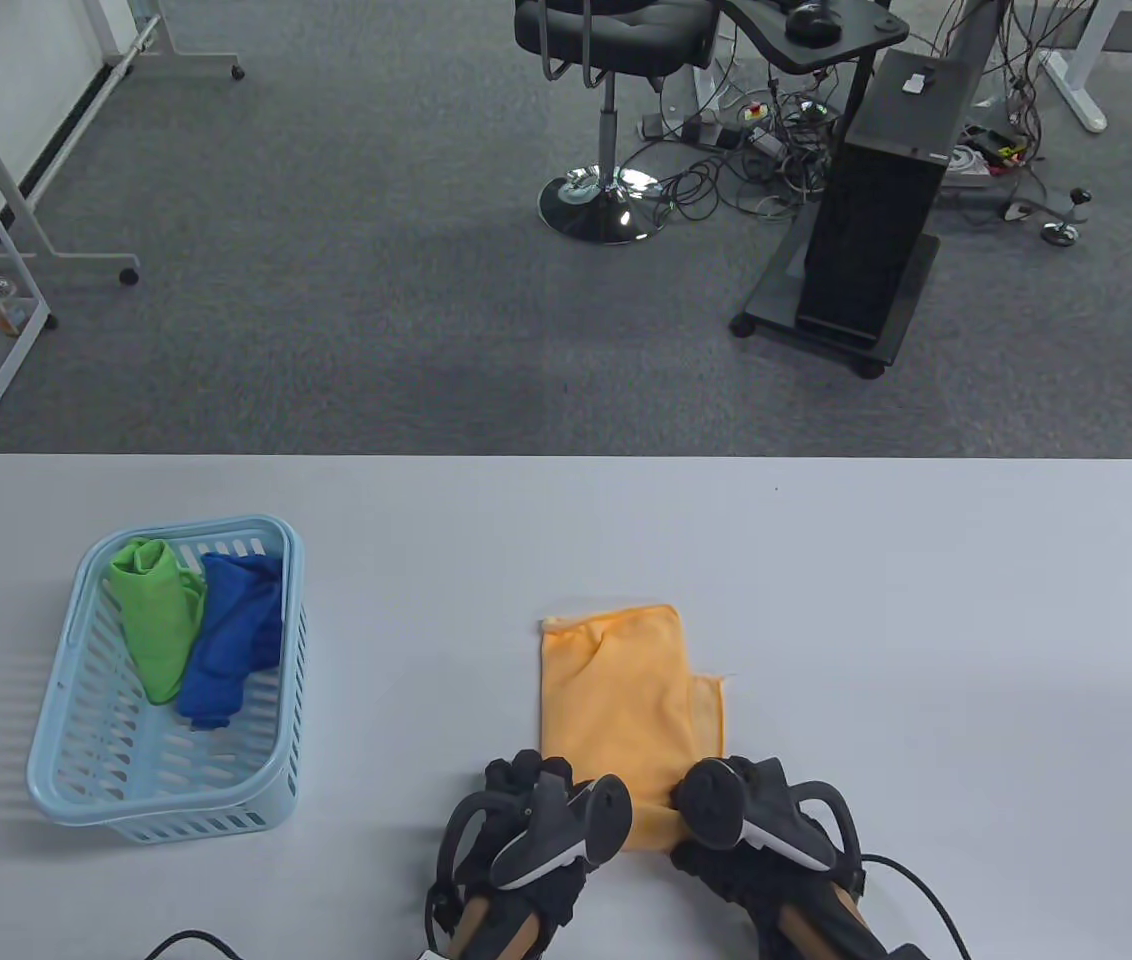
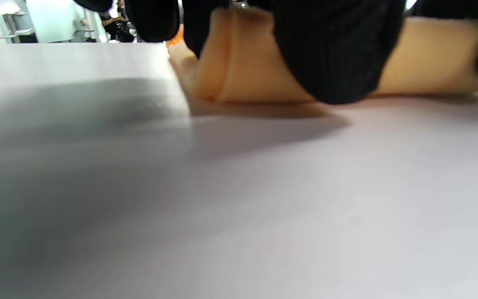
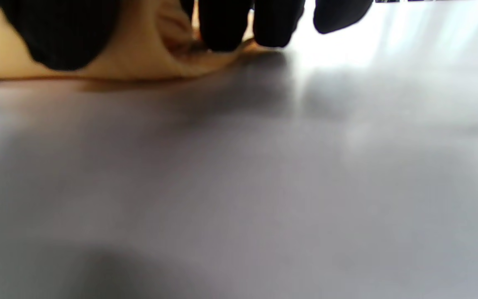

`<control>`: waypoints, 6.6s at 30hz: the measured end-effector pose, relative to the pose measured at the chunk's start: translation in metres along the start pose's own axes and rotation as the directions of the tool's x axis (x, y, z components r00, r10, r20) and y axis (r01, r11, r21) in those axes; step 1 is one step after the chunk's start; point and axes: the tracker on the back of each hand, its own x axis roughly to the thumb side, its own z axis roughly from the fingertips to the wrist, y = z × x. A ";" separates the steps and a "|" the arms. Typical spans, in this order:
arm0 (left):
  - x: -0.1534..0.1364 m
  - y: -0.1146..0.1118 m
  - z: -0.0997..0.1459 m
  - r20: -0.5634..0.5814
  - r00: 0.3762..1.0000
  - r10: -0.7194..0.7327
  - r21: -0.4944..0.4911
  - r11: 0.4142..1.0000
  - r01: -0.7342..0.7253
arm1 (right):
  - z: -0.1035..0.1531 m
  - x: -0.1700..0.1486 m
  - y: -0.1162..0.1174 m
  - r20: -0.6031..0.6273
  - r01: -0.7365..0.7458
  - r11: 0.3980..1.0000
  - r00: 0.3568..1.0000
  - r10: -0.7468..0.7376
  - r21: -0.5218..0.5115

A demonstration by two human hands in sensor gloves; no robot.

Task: Roll rectangular towel into towel roll

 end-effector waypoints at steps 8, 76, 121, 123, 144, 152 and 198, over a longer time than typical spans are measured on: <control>-0.012 0.000 -0.001 -0.006 0.987 0.163 -0.006 0.987 -0.163 | 0.001 -0.011 -0.014 0.016 0.086 0.996 0.996 -0.086 -0.028; -0.017 0.004 0.006 -0.004 1.000 0.013 -0.027 1.000 -0.013 | 0.004 0.003 -0.002 0.065 -0.027 0.996 0.997 0.033 -0.085; -0.022 0.009 0.011 0.038 0.988 0.152 0.018 0.988 -0.152 | 0.004 0.000 -0.006 0.036 0.047 0.996 0.998 -0.045 -0.077; -0.021 0.006 0.007 0.038 0.994 0.104 -0.007 0.995 -0.103 | 0.004 0.001 -0.005 0.031 0.021 0.998 0.999 -0.019 -0.060; -0.021 -0.002 -0.001 0.030 0.995 0.093 -0.060 0.994 -0.091 | 0.001 -0.007 -0.008 0.031 0.132 0.991 0.991 -0.131 -0.027; -0.022 -0.003 -0.005 0.018 0.992 0.128 -0.121 0.985 -0.125 | 0.008 -0.003 -0.013 0.055 0.168 0.983 0.985 -0.164 -0.080; -0.018 0.001 -0.002 -0.042 0.997 0.070 -0.052 0.996 -0.073 | 0.006 0.006 -0.008 0.067 0.027 0.999 0.997 -0.025 -0.023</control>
